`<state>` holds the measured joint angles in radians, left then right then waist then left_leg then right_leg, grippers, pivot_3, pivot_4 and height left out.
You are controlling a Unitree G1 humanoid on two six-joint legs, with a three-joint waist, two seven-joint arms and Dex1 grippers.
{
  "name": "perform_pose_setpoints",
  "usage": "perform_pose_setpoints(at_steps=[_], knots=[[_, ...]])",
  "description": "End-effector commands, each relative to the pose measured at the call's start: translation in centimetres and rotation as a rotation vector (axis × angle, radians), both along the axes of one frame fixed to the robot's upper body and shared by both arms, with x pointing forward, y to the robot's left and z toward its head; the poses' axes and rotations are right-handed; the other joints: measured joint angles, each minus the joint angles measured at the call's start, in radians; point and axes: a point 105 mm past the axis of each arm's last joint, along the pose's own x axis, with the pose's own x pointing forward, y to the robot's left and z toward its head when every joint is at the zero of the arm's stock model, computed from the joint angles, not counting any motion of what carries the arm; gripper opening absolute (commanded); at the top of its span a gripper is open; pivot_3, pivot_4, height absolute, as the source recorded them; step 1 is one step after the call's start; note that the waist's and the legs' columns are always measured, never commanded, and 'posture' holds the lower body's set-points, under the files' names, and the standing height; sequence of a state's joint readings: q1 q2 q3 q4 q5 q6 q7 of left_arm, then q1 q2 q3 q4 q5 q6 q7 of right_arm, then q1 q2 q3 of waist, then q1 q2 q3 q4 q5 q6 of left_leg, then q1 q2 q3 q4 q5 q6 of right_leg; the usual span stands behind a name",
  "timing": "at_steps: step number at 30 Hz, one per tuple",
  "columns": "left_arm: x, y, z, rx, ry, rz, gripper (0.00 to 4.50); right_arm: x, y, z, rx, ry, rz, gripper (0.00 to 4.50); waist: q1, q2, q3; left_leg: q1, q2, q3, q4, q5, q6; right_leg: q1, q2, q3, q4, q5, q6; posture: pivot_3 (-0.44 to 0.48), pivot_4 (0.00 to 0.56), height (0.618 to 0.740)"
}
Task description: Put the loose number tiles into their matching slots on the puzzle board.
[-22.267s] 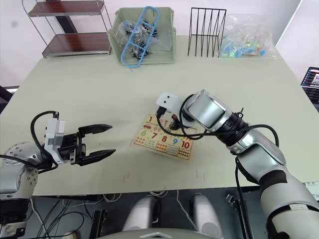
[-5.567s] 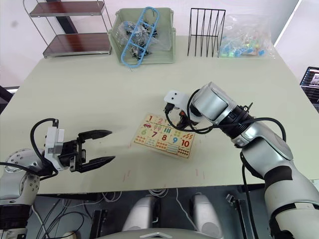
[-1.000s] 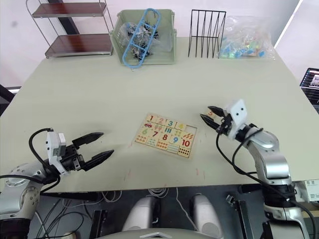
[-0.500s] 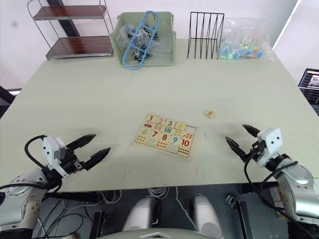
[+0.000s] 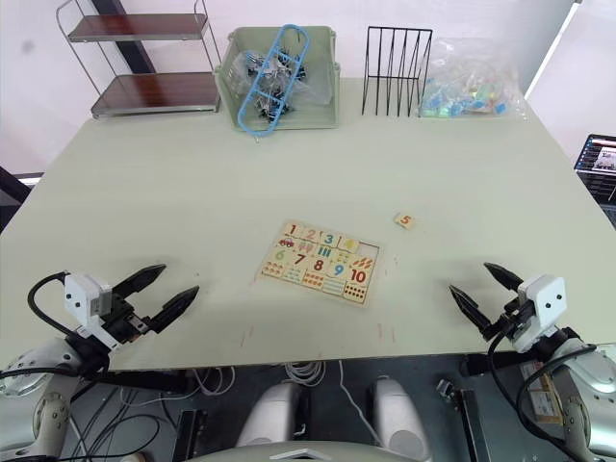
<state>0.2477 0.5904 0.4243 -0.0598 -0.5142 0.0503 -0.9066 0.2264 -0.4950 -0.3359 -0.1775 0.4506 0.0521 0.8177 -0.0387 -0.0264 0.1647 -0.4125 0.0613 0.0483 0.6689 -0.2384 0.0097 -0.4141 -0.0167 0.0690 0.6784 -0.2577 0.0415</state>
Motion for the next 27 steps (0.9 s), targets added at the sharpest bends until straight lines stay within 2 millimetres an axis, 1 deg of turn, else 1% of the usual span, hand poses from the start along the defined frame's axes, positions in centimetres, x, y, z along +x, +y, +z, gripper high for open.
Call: perform_pose_setpoints(at_steps=[1, 7, 16, 27], knots=[[0.1, 0.0, 1.6, 0.016, -0.069, 0.003, 4.50, 0.3, -0.3, 1.2, -0.006, -0.051, -0.001, 4.38, 0.000, 0.000, 0.000, 0.000, 0.000, 0.000, 0.000, 0.000, 0.000, 0.000, 0.000, 0.000, 0.000, 0.000, 0.000, 0.000, 0.150, 0.740], [0.0, 0.3, 1.7, 0.016, -0.072, 0.000, 4.50, 0.4, 0.0, 1.1, 0.006, -0.056, 0.011, 4.38, 0.002, 0.000, 0.000, -0.001, 0.000, 0.000, 0.000, 0.000, 0.000, 0.000, 0.000, 0.000, -0.001, 0.000, 0.000, 0.000, 0.150, 0.740], [-0.2, 0.5, 1.7, 0.016, -0.073, 0.006, 4.50, 0.4, 0.9, 1.3, 0.013, -0.063, 0.024, 4.38, 0.002, 0.000, 0.000, 0.000, 0.000, 0.000, 0.000, 0.000, 0.000, 0.000, 0.000, 0.000, -0.001, 0.000, 0.000, 0.000, 0.150, 0.740], [-0.4, 0.5, 1.6, 0.014, -0.077, 0.015, 4.50, 0.1, 0.6, 1.0, 0.014, -0.058, 0.027, 4.38, 0.002, 0.000, 0.000, 0.000, 0.000, 0.000, 0.000, 0.000, 0.000, 0.000, 0.000, 0.000, -0.001, 0.000, 0.000, 0.000, 0.150, 0.740]])
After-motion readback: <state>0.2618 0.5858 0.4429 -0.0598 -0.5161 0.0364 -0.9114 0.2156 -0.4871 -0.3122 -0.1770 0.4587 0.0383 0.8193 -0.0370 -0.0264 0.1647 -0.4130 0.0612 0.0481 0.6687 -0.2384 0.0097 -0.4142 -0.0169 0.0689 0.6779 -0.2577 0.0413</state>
